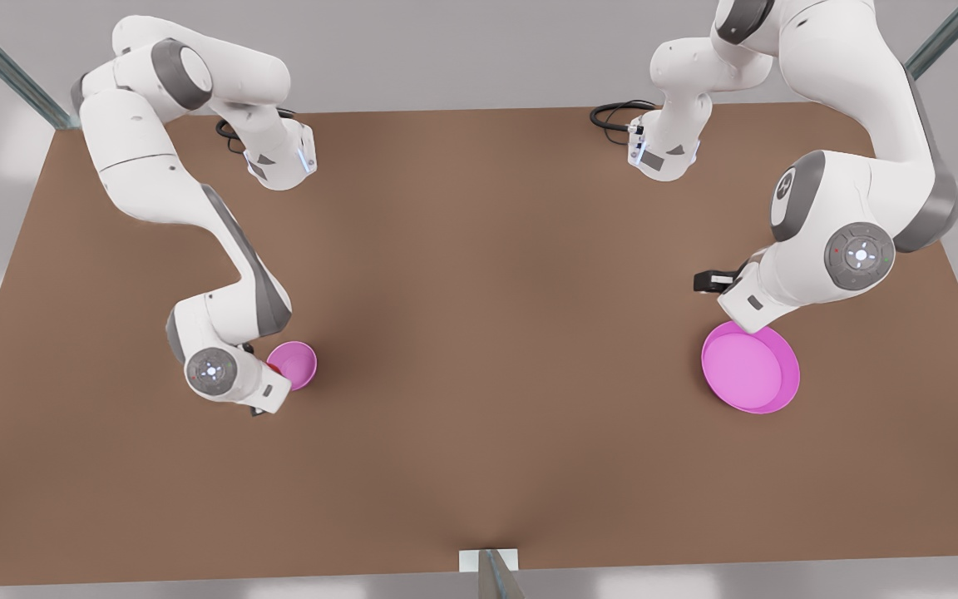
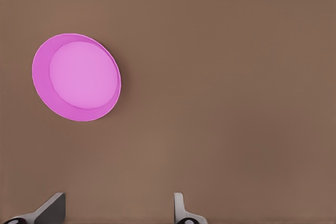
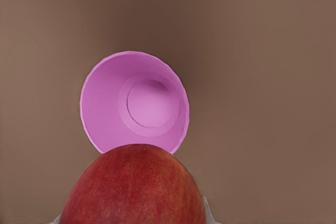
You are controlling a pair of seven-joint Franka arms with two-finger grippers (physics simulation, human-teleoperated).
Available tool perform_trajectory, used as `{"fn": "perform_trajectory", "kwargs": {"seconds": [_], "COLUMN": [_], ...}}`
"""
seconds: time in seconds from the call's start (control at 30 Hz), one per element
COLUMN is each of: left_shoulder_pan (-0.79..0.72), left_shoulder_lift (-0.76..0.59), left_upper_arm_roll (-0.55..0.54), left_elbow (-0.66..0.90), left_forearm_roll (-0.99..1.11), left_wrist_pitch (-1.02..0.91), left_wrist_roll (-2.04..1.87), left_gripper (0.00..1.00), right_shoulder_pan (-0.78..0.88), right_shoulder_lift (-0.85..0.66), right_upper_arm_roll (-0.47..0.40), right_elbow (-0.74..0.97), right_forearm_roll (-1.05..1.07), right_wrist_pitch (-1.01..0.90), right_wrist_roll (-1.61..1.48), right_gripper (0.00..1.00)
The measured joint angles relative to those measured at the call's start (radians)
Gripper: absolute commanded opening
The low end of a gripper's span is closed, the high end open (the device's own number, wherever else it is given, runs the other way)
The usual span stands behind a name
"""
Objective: Use the left arm to pick up the apple from the plate, transfer it to the gripper of the right arm, and then use the right arm to place it into the bowl
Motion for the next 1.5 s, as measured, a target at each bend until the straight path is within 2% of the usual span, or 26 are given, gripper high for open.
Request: {"fn": "perform_trajectory", "kwargs": {"seconds": [0.2, 0.47, 0.97, 1.5], "left_shoulder_pan": [-0.001, -0.002, -0.008, -0.008], "left_shoulder_lift": [0.001, 0.002, 0.002, 0.002], "left_upper_arm_roll": [0.0, 0.0, -0.006, -0.006], "left_elbow": [0.0, 0.0, 0.0, 0.0], "left_forearm_roll": [0.001, 0.001, 0.004, 0.004], "left_wrist_pitch": [-0.004, -0.006, -0.006, -0.005], "left_wrist_roll": [-0.001, -0.002, -0.003, -0.003], "left_gripper": [1.0, 1.0, 1.0, 1.0], "right_shoulder_pan": [0.058, 0.125, 0.137, 0.144], "right_shoulder_lift": [-0.088, -0.114, -0.153, -0.152], "right_upper_arm_roll": [-0.101, -0.18, -0.185, -0.196], "right_elbow": [-0.186, -0.286, -0.376, -0.38], "right_forearm_roll": [0.066, 0.116, 0.167, 0.193], "right_wrist_pitch": [0.167, 0.331, 0.415, 0.427], "right_wrist_roll": [0.011, 0.021, 0.031, 0.034], "right_gripper": [0.71, 0.71, 0.71, 0.71]}}
